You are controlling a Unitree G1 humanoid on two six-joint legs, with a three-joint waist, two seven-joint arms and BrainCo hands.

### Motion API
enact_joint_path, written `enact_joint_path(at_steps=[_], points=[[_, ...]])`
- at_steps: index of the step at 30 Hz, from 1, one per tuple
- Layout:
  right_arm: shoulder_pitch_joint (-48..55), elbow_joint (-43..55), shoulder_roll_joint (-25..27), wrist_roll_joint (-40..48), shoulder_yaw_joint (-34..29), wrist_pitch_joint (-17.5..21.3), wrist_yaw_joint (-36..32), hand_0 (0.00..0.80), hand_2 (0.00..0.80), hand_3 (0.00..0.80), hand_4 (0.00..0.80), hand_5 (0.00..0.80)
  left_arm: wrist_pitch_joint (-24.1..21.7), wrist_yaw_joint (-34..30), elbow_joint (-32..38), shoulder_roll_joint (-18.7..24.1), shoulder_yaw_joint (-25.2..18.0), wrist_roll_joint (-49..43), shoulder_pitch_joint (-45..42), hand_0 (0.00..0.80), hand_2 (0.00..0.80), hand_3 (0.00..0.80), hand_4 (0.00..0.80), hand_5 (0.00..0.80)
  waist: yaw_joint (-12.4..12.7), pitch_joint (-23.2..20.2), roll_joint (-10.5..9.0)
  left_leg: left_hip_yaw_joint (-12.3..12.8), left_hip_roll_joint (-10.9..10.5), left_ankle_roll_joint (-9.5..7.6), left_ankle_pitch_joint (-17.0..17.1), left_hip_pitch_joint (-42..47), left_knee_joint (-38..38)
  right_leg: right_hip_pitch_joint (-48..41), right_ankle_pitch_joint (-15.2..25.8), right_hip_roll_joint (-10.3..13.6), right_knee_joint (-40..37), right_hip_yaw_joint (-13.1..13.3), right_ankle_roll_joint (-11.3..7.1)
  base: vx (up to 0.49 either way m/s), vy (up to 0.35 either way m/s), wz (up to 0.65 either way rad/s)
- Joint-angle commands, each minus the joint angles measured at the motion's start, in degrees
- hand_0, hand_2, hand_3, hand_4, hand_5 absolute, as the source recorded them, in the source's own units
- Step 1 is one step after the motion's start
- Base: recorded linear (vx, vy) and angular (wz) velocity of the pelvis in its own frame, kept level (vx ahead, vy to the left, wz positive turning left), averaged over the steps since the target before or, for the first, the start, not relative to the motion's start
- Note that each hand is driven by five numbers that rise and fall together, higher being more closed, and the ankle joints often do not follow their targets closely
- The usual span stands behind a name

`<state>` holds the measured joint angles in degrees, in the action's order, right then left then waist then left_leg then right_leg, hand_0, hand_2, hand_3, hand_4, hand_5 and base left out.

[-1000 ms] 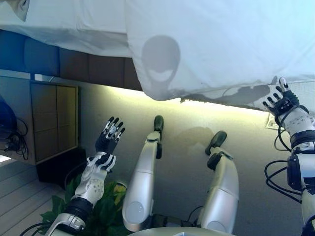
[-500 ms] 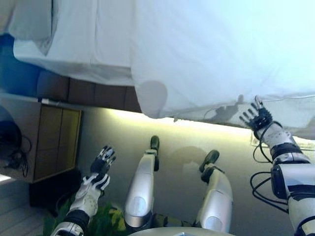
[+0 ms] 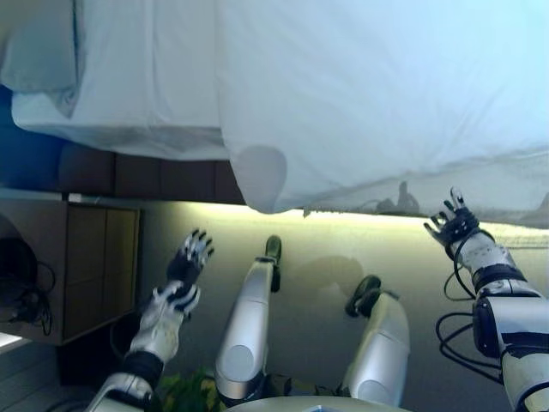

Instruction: Make the bed neatly

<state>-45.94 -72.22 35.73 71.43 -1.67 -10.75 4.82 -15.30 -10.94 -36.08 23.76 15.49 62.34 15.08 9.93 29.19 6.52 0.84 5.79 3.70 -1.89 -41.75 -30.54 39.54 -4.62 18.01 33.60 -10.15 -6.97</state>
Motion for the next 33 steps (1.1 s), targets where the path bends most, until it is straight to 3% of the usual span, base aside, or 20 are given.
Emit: enact_joint_path(at_steps=[1, 9, 19, 20, 21, 25, 33], points=[[-1.69, 0.68, 1.64, 2.10, 1.91, 2.83, -0.34, 0.000, 0.000, 0.000, 0.000, 0.000, -4.24, 2.02, 1.54, -0.34, 0.29, 3.06, -1.42, 0.000, 0.000, 0.000, 0.000, 0.000, -1.05, 0.61, -0.65, -0.91, 0.43, -0.70, 2.55, 3.30, 7.77, -0.81, 9.16, -0.24, -9.08, 1.33, -2.72, 0.001, -0.111, -0.11], [-3.79, 0.27, 7.07, 4.37, 0.85, 2.21, 1.45, 0.000, 0.000, 0.000, 0.000, 0.000, -3.17, 1.09, 4.86, -0.69, 1.71, 1.36, -3.70, 0.000, 0.000, 0.000, 0.000, 0.000, 0.43, 0.61, 0.08, -2.14, 0.20, 0.44, 2.68, 0.20, 6.71, 0.64, 7.46, 1.77, -8.28, -1.78, -2.25, 0.049, -0.084, 0.08], [-7.88, 0.15, 13.18, 2.04, 1.45, 2.71, 2.61, 0.000, 0.000, 0.000, 0.000, 0.000, -4.05, 0.25, 7.69, 1.29, 0.44, 2.43, -8.70, 0.000, 0.000, 0.000, 0.000, 0.000, 1.54, 0.61, 1.13, -3.12, -0.02, -0.16, 1.69, -3.47, 3.73, 5.48, 5.42, 2.09, -2.53, -1.53, -0.96, 0.070, -0.029, 0.10], [-8.23, 0.16, 13.75, 1.94, 1.71, 2.55, 2.57, 0.000, 0.000, 0.000, 0.000, 0.000, -4.14, -0.01, 8.02, 1.42, 0.49, 2.69, -9.46, 0.000, 0.000, 0.000, 0.000, 0.000, 1.69, 0.61, 1.24, -3.33, 0.01, 0.04, 0.37, -2.61, 3.52, 4.92, 3.92, 1.95, -1.56, -0.96, -1.52, 0.076, -0.014, 0.02], [-9.00, 0.33, 14.38, 1.60, 1.77, 2.51, 2.58, 0.000, 0.000, 0.000, 0.000, 0.000, -4.28, -0.29, 8.59, 1.61, 0.35, 2.99, -9.73, 0.000, 0.000, 0.000, 0.000, 0.000, 1.85, 0.61, 1.30, -3.26, -0.06, -0.24, 1.85, -3.92, 3.87, 6.08, 5.00, 2.03, -1.71, -1.49, -0.83, 0.134, -0.012, 0.02], [-11.10, 1.16, 16.43, 0.15, 2.74, 2.53, 2.74, 0.000, 0.000, 0.000, 0.000, 0.000, -4.55, -1.11, 11.76, 2.67, 0.27, 4.50, -11.49, 0.000, 0.000, 0.000, 0.000, 0.000, 2.62, 0.61, 1.88, -3.86, -0.20, -0.29, 1.16, -4.55, 3.92, 7.53, 2.26, 1.88, 2.00, -0.44, -1.04, 0.084, 0.002, 0.00], [-17.89, 1.62, 19.03, 1.08, 5.69, 3.74, 1.77, 0.000, 0.000, 0.000, 0.000, 0.000, -4.82, -1.18, 16.65, 4.50, -1.03, 5.12, -14.21, 0.000, 0.000, 0.000, 0.000, 0.000, 4.58, 0.61, 2.90, -4.98, -0.97, -0.77, 1.76, -8.00, 3.13, 11.48, 0.76, 2.68, 6.10, -0.52, -0.35, 0.037, -0.035, 0.10]])
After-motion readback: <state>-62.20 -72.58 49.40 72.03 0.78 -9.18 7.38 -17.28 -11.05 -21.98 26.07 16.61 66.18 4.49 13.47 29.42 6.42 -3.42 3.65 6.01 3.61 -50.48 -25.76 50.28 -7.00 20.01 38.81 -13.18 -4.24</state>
